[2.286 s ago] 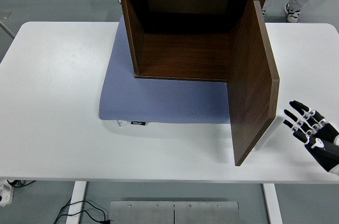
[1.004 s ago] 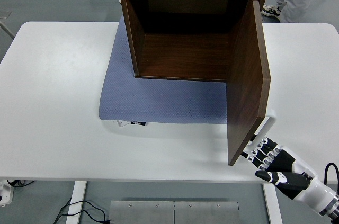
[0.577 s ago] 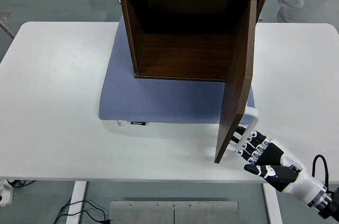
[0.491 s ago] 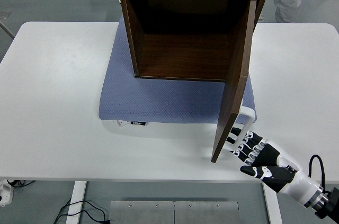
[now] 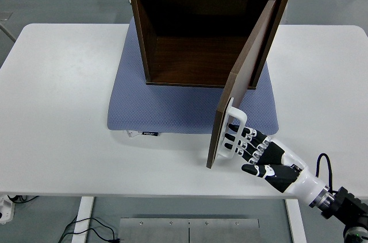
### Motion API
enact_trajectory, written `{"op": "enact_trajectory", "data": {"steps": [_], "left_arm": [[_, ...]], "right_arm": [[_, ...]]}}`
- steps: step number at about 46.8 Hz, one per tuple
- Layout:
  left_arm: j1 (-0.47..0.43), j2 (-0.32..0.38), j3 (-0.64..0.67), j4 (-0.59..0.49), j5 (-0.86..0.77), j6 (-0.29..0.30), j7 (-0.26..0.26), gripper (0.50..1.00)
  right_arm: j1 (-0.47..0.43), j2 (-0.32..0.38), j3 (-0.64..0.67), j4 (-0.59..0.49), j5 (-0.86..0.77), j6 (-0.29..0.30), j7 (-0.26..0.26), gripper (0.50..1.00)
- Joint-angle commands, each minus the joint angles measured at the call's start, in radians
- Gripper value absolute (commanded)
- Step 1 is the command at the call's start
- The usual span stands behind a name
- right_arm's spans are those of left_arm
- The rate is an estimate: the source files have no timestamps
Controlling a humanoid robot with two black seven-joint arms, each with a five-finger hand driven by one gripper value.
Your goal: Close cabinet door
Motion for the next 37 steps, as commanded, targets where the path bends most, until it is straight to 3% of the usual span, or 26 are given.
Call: {"op": "enact_trajectory", "data": {"steps": [1, 37], "left_arm": [[0.0, 0.0, 0.0, 0.0, 0.0, 0.0, 0.0, 1.0], [0.0, 0.0, 0.0, 0.0, 0.0, 0.0, 0.0, 1.0]], "right_arm": [[0.019, 0.006, -0.009, -0.014, 0.0, -0.007, 0.0, 1.0], [0.197, 0.016, -0.104, -0.086, 0.0, -0.023, -0.008, 1.0]]}}
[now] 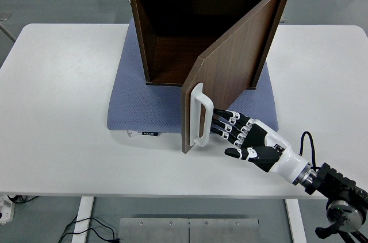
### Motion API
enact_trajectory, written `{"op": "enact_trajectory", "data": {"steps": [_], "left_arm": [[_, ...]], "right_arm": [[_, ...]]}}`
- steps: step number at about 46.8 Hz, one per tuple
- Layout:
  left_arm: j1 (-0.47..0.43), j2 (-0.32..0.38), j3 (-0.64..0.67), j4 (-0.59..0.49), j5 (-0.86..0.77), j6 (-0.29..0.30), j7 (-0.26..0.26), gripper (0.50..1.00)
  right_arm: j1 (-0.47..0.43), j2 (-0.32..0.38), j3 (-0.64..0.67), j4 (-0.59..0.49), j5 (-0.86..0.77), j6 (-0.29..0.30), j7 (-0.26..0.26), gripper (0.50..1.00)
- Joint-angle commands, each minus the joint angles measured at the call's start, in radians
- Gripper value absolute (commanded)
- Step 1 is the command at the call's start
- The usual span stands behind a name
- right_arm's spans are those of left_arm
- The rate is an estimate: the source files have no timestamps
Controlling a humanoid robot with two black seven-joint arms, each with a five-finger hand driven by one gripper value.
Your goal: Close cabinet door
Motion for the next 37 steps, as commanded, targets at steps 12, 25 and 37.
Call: {"op": "enact_trajectory", "data": {"steps": [12, 25, 37], "left_arm": [[0.0, 0.0, 0.0, 0.0, 0.0, 0.0, 0.0, 1.0], [0.0, 0.0, 0.0, 0.0, 0.0, 0.0, 0.0, 1.0], [0.0, 0.0, 0.0, 0.0, 0.0, 0.0, 0.0, 1.0]], "right_arm": [[0.071, 0.001, -0.037, -0.034, 0.0, -0.011, -0.005, 1.0], [0.126, 0.001, -0.055, -0.052, 0.003, -0.014, -0.007, 1.0], [0.171, 0.007, -0.1, -0.054, 0.003, -0.023, -0.007, 1.0]]}}
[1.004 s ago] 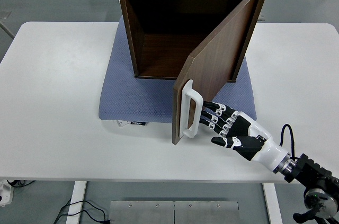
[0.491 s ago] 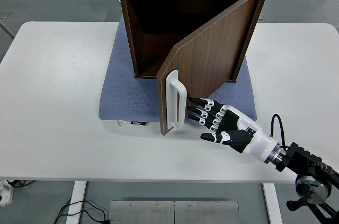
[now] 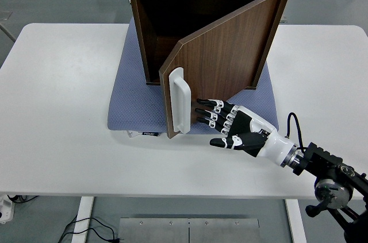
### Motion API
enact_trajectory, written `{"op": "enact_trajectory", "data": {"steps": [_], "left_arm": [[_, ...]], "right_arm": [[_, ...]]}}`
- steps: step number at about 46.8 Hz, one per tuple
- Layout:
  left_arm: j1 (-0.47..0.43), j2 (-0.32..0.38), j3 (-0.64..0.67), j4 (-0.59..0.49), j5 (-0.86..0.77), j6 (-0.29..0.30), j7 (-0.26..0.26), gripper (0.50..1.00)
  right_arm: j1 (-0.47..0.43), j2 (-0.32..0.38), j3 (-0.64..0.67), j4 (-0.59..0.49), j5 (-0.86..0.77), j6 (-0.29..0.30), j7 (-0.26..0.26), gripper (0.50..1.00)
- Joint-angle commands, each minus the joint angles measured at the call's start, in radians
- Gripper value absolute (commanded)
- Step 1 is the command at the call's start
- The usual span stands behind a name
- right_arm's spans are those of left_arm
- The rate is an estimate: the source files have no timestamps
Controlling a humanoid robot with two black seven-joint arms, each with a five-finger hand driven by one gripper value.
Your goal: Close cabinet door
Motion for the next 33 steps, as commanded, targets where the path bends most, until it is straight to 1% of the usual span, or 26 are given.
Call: {"op": "enact_trajectory", "data": {"steps": [1, 12, 26, 33], "left_arm": [[0.0, 0.0, 0.0, 0.0, -0.001, 0.0, 0.0, 1.0], [0.0, 0.0, 0.0, 0.0, 0.0, 0.0, 0.0, 1.0], [0.0, 0.0, 0.0, 0.0, 0.0, 0.0, 0.0, 1.0], [0.0, 0.0, 0.0, 0.0, -0.001, 0.0, 0.0, 1.0]], "right_arm": [[0.013, 0.008, -0.009, 0.0, 0.0, -0.005, 0.0, 1.0], [0.045, 0.015, -0.025, -0.009, 0.002, -0.014, 0.0, 1.0], [0.085, 0.028, -0.025, -0.044, 0.012, -0.048, 0.0, 1.0], [0.105, 0.061, -0.025, -0.058, 0.025, -0.062, 0.0, 1.0]]}}
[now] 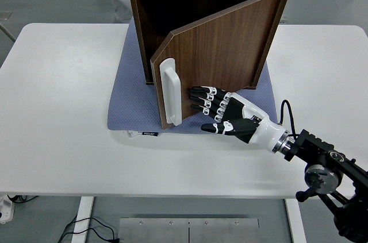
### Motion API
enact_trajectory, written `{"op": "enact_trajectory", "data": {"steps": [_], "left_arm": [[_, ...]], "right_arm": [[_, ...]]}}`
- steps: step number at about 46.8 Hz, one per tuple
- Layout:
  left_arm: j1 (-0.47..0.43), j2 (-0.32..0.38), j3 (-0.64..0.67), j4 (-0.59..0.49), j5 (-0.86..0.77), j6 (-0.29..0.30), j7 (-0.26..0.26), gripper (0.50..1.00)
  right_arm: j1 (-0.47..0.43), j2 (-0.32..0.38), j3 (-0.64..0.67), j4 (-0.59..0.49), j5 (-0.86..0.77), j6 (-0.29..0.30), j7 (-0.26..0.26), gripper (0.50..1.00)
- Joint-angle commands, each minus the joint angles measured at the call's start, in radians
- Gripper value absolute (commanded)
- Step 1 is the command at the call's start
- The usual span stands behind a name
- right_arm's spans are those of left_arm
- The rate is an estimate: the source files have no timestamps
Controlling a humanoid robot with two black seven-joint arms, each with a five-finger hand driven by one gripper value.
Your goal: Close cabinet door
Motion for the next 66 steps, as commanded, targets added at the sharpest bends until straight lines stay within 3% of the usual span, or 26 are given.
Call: {"op": "enact_trajectory", "data": {"steps": [1, 37, 66], "left_arm": [[0.0, 0.0, 0.0, 0.0, 0.001, 0.0, 0.0, 1.0], [0.0, 0.0, 0.0, 0.0, 0.001, 0.0, 0.0, 1.0], [0.0, 0.0, 0.0, 0.0, 0.001, 0.0, 0.0, 1.0]], "right_arm": [[0.006, 0.019, 0.0, -0.003, 0.003, -0.013, 0.0, 1.0], [0.047, 0.148, -0.004, -0.063, 0.017, -0.139, 0.009, 1.0], [0.112, 0.214, -0.017, -0.187, 0.017, -0.17, 0.022, 1.0]]}}
